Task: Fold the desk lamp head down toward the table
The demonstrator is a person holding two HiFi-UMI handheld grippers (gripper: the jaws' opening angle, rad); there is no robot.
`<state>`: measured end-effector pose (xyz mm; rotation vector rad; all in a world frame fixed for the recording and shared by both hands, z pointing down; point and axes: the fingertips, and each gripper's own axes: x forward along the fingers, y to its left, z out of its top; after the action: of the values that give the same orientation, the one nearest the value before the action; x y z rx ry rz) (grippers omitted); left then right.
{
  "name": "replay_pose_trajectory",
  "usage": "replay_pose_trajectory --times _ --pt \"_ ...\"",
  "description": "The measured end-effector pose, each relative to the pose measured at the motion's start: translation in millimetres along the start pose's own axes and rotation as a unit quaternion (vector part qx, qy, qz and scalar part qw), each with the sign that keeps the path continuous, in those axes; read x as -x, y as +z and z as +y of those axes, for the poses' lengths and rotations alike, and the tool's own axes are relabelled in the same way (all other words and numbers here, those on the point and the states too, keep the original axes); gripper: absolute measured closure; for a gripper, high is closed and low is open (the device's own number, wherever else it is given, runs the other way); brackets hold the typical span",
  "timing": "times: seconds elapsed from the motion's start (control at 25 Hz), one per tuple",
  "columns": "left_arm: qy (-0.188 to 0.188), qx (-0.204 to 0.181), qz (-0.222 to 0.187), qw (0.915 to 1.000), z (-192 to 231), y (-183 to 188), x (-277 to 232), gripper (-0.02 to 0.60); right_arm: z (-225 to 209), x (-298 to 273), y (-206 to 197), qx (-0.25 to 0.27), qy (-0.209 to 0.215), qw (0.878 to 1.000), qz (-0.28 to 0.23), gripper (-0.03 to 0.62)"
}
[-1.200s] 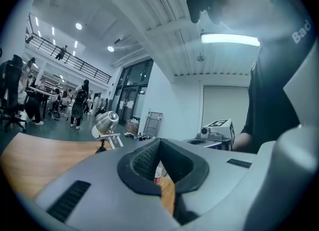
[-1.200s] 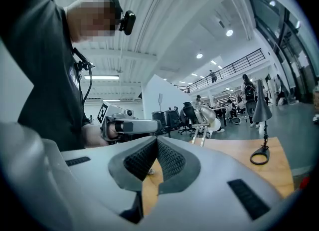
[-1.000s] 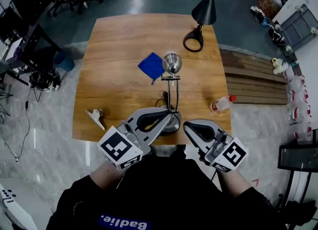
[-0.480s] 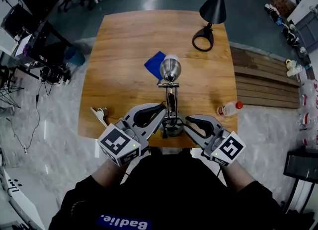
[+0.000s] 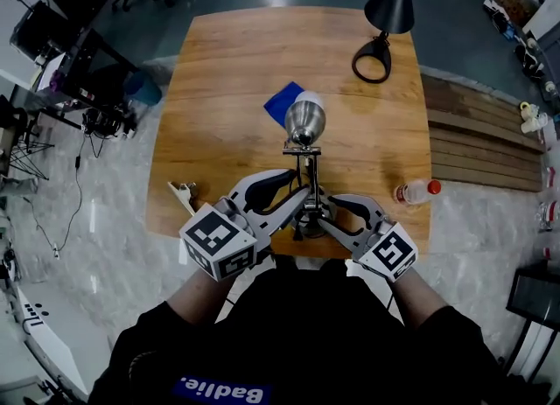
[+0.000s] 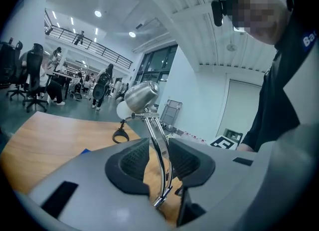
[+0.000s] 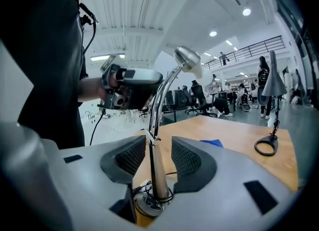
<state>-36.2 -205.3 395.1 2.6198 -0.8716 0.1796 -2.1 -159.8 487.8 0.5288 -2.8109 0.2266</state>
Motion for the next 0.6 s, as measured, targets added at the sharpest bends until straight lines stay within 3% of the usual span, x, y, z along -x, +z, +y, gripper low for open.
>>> replay_pose_trajectory --times 0.24,0.52,0.6 --pt "-0.009 0.000 0.003 1.0000 4 1 -10 0.470 1 -28 -23 0.042 0.017 0.999 0.030 0.445" --pt "-0.020 0.040 0.002 0.9990 8 3 -14 0.511 6 -48 -39 0.072 0.030 0.996 0.050 0.447" --pt "-0.025 0.050 0.006 0.9984 8 2 -14 0.514 6 -49 -39 0.079 0.026 0.995 0.047 0.472"
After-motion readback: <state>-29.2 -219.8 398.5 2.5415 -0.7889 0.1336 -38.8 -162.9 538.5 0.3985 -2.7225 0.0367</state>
